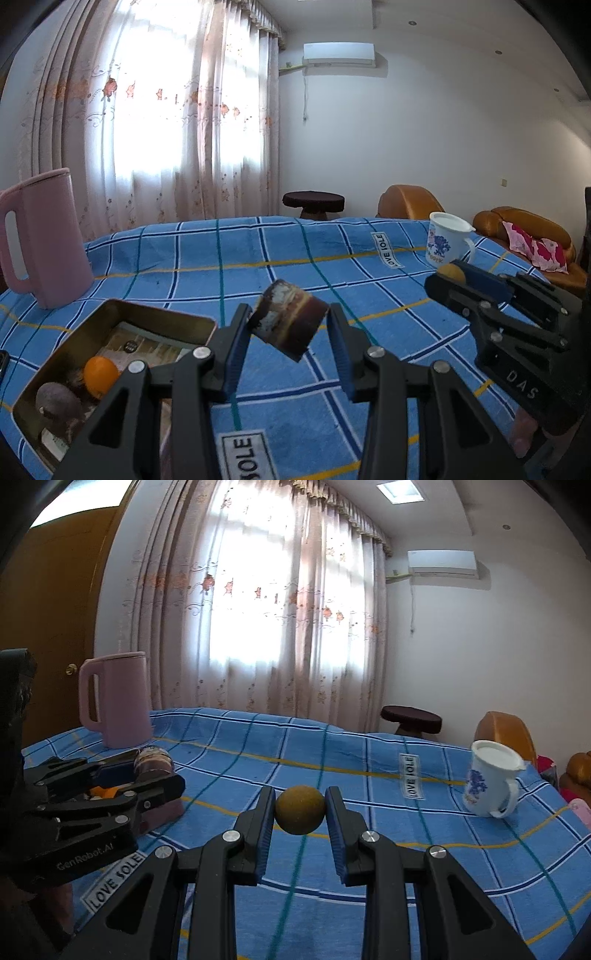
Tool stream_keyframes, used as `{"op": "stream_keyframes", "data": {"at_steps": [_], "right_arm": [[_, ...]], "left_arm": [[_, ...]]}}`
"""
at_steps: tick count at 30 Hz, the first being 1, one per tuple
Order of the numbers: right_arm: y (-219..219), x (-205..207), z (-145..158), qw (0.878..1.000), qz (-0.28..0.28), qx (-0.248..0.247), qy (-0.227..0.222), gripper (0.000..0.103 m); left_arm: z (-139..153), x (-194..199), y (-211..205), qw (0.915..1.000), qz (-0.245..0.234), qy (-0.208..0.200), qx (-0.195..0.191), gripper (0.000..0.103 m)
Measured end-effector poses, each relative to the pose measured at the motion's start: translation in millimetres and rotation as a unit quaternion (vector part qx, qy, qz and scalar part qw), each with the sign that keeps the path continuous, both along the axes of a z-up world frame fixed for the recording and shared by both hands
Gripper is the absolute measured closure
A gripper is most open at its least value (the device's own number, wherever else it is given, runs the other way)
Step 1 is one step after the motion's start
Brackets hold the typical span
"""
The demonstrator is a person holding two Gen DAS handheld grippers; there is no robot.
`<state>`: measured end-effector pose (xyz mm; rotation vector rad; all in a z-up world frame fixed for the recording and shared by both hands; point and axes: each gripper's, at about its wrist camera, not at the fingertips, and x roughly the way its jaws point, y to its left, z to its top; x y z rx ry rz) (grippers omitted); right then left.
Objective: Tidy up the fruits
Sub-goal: 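Carry the yellow-green fruit and brown slice into the pink tin and release both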
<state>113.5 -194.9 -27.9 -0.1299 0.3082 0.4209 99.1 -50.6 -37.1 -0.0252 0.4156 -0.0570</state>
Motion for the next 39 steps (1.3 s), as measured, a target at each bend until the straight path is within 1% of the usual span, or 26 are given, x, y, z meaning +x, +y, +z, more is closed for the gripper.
{"op": "stream_keyframes", "data": {"at_steps": [8,13,20,28,39], "right_arm": [[17,-5,-3,1.000,0.025,0.006,0.013,0.074],[32,-7,-3,0.999,0.042,0.000,0.017,0.074],[55,-13,4,0.997,0.071,0.000,0.019,0.074],[91,-13,13,0.993,0.112,-0.002,0.025,0.074],[147,-14,17,0.984,0.170,-0.009,0.049,0.074]], "left_arm": [[0,-12,15,1.0000,0.006,0.005,-0.006,0.060],[1,-20,27,0.9998,0.013,0.006,-0.011,0.060],[6,-32,45,0.9995,0.029,0.008,-0.012,0.060],[9,-45,77,0.9982,0.055,0.018,-0.014,0.060],[4,-57,115,0.9953,0.088,0.036,-0.016,0.060]]}}
